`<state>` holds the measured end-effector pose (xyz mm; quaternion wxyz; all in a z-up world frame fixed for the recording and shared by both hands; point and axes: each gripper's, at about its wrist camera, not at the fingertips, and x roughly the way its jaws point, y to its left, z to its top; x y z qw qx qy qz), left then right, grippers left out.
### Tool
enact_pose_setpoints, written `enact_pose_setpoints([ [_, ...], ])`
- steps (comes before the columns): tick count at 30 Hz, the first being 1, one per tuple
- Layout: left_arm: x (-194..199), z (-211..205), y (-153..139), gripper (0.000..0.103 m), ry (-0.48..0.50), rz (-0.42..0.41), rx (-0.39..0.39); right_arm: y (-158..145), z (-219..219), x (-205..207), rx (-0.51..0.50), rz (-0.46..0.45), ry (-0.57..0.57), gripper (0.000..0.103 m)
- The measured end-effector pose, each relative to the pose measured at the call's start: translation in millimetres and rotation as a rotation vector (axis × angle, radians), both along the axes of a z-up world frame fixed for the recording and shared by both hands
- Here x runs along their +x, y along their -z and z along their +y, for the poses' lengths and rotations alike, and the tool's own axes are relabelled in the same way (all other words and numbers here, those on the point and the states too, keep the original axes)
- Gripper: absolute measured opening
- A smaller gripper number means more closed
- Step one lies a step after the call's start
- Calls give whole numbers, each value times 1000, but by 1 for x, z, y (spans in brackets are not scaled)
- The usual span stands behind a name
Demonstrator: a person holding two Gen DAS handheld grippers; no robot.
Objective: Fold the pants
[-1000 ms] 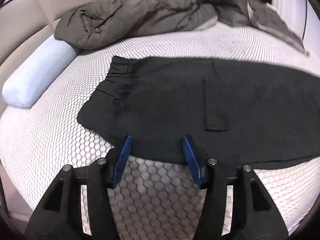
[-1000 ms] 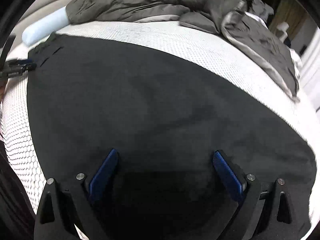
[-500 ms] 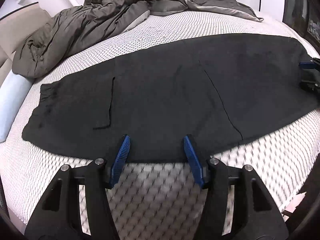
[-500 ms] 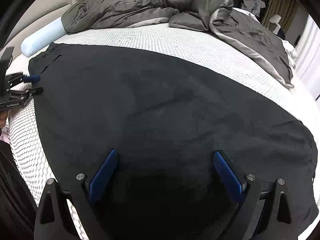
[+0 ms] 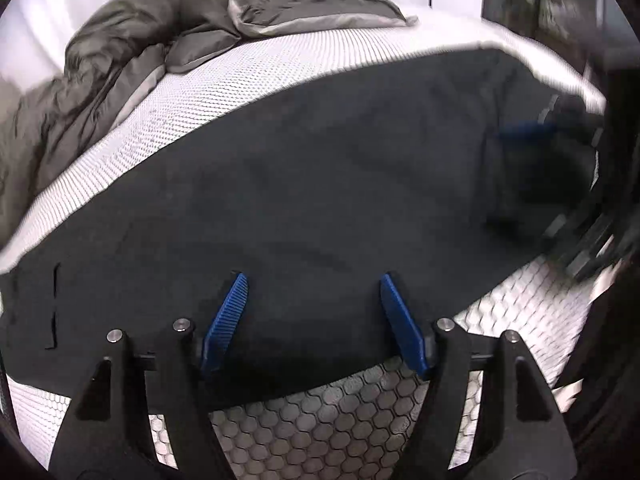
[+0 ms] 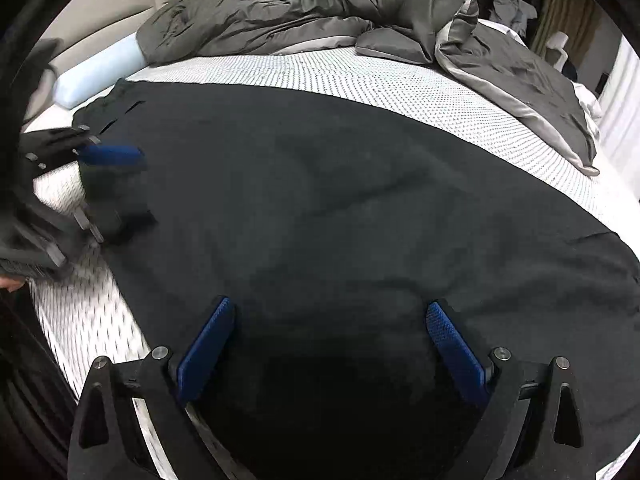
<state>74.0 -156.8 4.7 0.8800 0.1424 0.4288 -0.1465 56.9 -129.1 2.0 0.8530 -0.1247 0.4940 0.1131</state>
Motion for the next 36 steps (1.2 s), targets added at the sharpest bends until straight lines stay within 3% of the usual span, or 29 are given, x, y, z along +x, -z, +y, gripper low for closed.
enact_pose_setpoints([
  [3,-2,12,0,80,-17,22,-38,-8,-43,-19,-22,-18,37,97],
  [7,-8,22,5,83,-25,35,-34,-18,-140,-38,-68,-67,312,97],
  [9,-8,27,4,83,-23,21,-23,-24,-195,-49,-43,-89,500,97],
  [11,-1,28,-1,83,-39,10,-17,-30,-228,-60,22,-104,612,95],
  [12,0,26,-5,83,-49,-1,-24,-33,-230,-63,58,-116,614,96],
  [15,3,6,-26,83,-45,-34,-118,-45,-212,-67,34,-170,562,96],
  [18,6,-45,-39,85,55,-73,-164,-48,-174,-63,82,-178,431,96],
  [22,4,-118,-22,85,256,-56,-96,-31,-119,-52,78,-116,236,96],
  [26,1,-138,5,89,275,-33,-44,-1,-105,-53,-102,-62,156,97],
  [29,5,-130,6,92,287,-12,-81,-12,-148,-64,-91,-105,264,97],
  [32,5,-129,7,96,273,1,-87,-13,-222,-72,-209,-166,585,97],
  [33,4,-131,7,96,273,-4,-78,-12,-240,-74,-175,-165,651,99],
  [34,3,-131,6,96,272,-7,-70,-11,-257,-77,-74,-154,695,99],
  [36,5,-130,2,96,268,-3,-81,-11,-267,-80,-2,-152,716,99],
])
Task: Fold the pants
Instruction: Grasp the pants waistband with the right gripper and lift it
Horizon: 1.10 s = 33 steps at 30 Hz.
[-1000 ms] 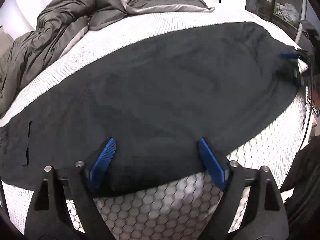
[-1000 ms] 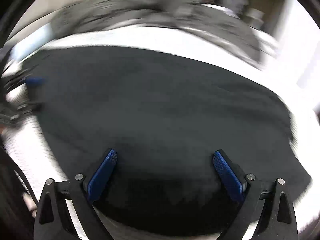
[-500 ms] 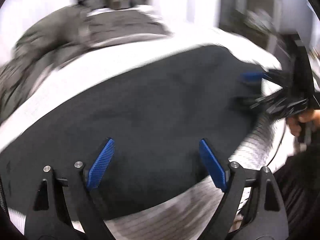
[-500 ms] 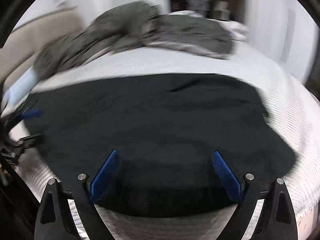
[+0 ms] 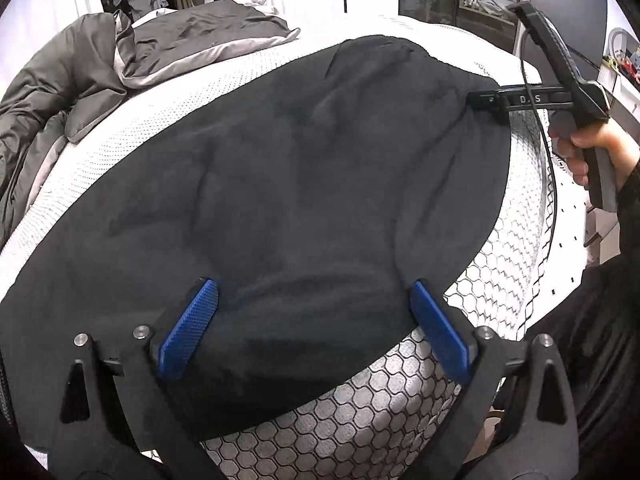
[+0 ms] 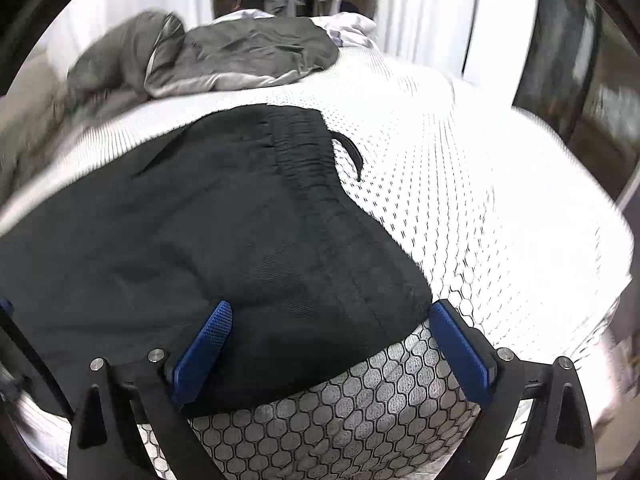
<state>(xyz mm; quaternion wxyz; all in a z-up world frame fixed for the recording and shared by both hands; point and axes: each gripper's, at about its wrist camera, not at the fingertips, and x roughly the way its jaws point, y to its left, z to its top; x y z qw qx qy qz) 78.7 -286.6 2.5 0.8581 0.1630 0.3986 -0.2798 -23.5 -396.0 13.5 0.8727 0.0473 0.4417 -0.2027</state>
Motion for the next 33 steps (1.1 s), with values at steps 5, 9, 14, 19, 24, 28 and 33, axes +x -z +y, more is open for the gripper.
enact_pose_setpoints([
  [5,3,20,-37,95,-32,-82,-140,-47,30,-19,-57,-164,11,98],
  [9,38,25,-39,94,-107,-78,-66,-54,81,7,15,-172,-170,98],
  [14,103,17,-33,94,-144,-32,21,-17,152,98,-37,-12,-401,98],
  [19,145,30,2,97,-189,70,87,30,177,160,-115,199,-442,98],
  [24,157,75,-1,101,-288,36,132,14,91,149,-359,218,-110,98],
  [28,171,106,-4,93,-422,73,75,10,32,140,-65,128,17,99],
  [33,174,76,-27,90,-311,18,-22,-25,78,151,-168,54,-81,99],
])
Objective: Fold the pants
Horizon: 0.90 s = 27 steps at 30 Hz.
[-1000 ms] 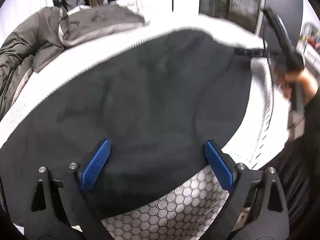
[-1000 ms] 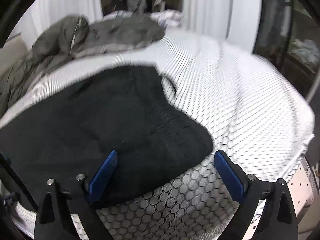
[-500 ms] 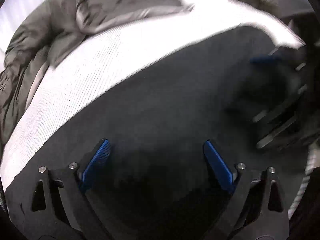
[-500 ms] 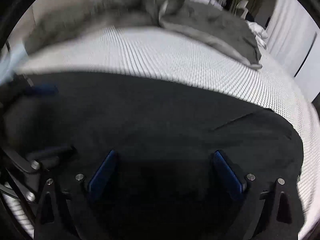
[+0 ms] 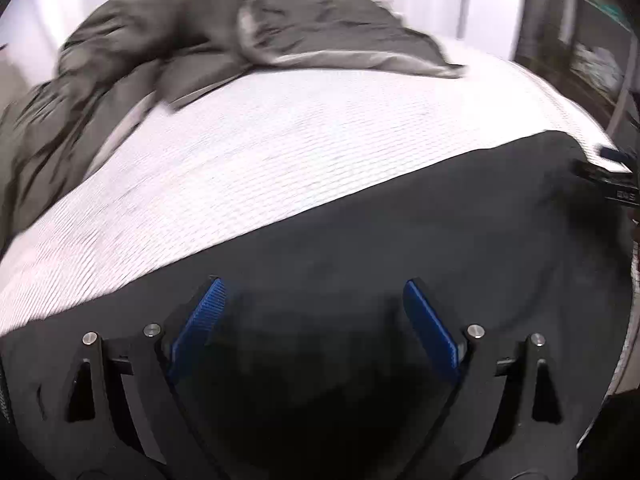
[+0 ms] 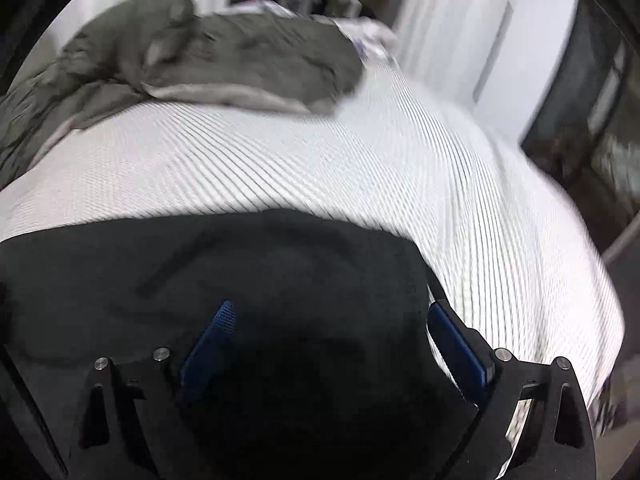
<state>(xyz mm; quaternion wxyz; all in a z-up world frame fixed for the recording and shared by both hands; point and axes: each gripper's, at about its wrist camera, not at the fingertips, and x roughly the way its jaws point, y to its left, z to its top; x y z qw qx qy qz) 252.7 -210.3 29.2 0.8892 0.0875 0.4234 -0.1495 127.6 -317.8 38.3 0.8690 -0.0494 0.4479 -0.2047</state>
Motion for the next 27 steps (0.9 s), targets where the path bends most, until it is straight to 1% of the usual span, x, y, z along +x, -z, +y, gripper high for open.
enact_pose_setpoints([
  [2,11,-19,4,90,26,8,40,-2,13,8,23,-11,-73,99],
  [4,28,-37,15,90,27,41,107,7,33,33,63,8,-132,99],
  [5,29,-42,19,90,34,47,115,15,45,50,67,35,-164,99],
  [6,28,-43,21,90,38,48,112,25,54,61,62,69,-190,99],
  [7,29,-40,24,90,45,53,92,33,64,69,57,93,-212,98],
  [9,32,-31,26,90,51,70,51,54,79,75,59,164,-273,98],
  [10,34,-25,28,91,49,76,34,60,76,74,71,176,-282,98],
  [11,34,-19,30,91,46,81,24,56,60,64,95,166,-270,98],
  [12,39,-15,31,91,41,84,22,53,41,66,51,162,-193,98],
  [13,40,-10,31,91,32,84,21,50,25,65,-18,156,-106,98],
  [14,40,-3,33,91,19,86,20,48,4,62,-55,142,-6,98],
  [16,42,4,34,92,5,86,18,48,-36,53,-66,132,175,98],
  [17,39,7,34,92,0,83,20,45,-46,47,-10,102,189,98],
  [18,36,9,33,91,-2,80,23,41,-51,43,51,78,188,97],
  [19,33,10,29,85,-5,74,25,35,-51,39,58,69,184,97],
  [20,28,12,24,81,-9,72,28,29,-50,35,41,65,180,97],
  [21,22,12,19,78,-10,71,27,16,-43,28,7,52,158,97],
  [22,15,12,12,78,-6,66,12,5,-37,12,0,36,136,97],
  [23,3,10,4,78,7,51,-26,-8,-23,-1,5,8,97,97],
  [24,-9,6,-1,78,34,46,-55,-17,-13,-12,35,-18,44,97],
  [25,-21,-1,-3,79,80,51,-65,-19,-5,-20,65,-29,4,97],
  [26,-32,-9,-1,80,134,57,-51,-20,4,-28,104,-34,-41,97],
  [27,-40,-18,2,80,177,60,-19,-15,7,-25,141,-22,-86,97],
])
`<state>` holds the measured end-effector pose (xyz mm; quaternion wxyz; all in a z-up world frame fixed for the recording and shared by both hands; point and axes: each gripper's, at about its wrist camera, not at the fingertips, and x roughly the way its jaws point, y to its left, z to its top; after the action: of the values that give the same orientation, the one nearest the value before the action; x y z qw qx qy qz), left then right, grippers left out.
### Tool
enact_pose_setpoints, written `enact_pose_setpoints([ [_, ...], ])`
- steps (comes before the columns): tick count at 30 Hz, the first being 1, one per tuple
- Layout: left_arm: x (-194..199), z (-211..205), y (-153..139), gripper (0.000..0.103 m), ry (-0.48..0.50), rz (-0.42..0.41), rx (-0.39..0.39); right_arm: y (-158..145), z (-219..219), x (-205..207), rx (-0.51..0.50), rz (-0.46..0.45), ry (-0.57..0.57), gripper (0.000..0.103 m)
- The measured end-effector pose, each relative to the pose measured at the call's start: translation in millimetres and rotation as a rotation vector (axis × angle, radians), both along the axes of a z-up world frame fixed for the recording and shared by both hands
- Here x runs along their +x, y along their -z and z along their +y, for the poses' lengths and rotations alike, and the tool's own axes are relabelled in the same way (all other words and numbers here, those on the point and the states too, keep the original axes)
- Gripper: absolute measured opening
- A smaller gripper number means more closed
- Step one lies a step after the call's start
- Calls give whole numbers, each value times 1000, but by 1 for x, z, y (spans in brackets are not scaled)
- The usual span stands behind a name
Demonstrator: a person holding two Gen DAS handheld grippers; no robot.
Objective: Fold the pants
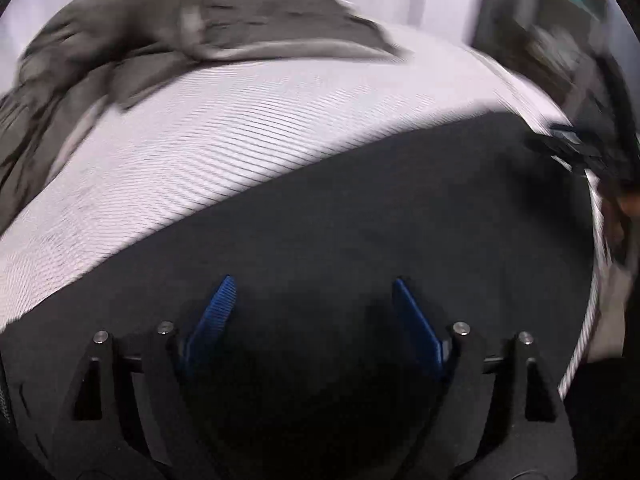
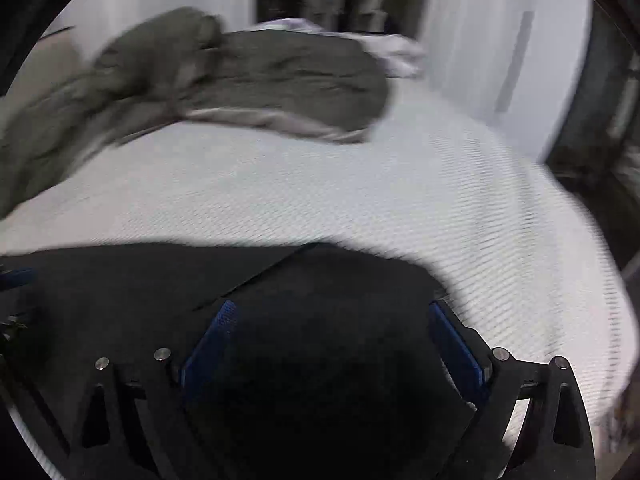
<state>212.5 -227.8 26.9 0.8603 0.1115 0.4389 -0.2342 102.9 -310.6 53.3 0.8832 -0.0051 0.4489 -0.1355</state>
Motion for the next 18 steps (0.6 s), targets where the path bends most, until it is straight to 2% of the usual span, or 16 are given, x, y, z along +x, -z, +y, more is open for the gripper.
enact_pose_setpoints([
  [2,-11,-15,16,80,44,-8,100,22,16,-9,16,68,-79,97],
  [3,-12,-15,22,82,37,-4,126,32,18,-7,-11,105,-93,97],
  [4,-13,-12,25,85,24,2,126,49,23,-6,-102,166,-109,96],
  [5,-15,-3,25,87,2,2,116,56,23,-13,-152,182,-115,96],
  [7,-21,13,26,89,-47,-20,139,54,9,-24,-191,167,-74,98],
  [8,-24,24,25,89,-80,-28,138,49,-4,-35,-264,173,7,98],
  [9,-27,32,25,89,-114,-29,134,46,-13,-40,-274,159,43,99],
  [10,-32,38,22,85,-147,-37,127,41,-23,-50,-236,135,64,99],
  [12,-44,38,14,84,-140,-63,99,28,-40,-65,-96,60,94,99],
  [15,-65,21,-5,84,-50,-99,-5,8,-54,-101,80,-85,154,99],
  [18,-78,-6,-9,84,59,-97,-54,4,-65,-143,292,-187,217,99],
])
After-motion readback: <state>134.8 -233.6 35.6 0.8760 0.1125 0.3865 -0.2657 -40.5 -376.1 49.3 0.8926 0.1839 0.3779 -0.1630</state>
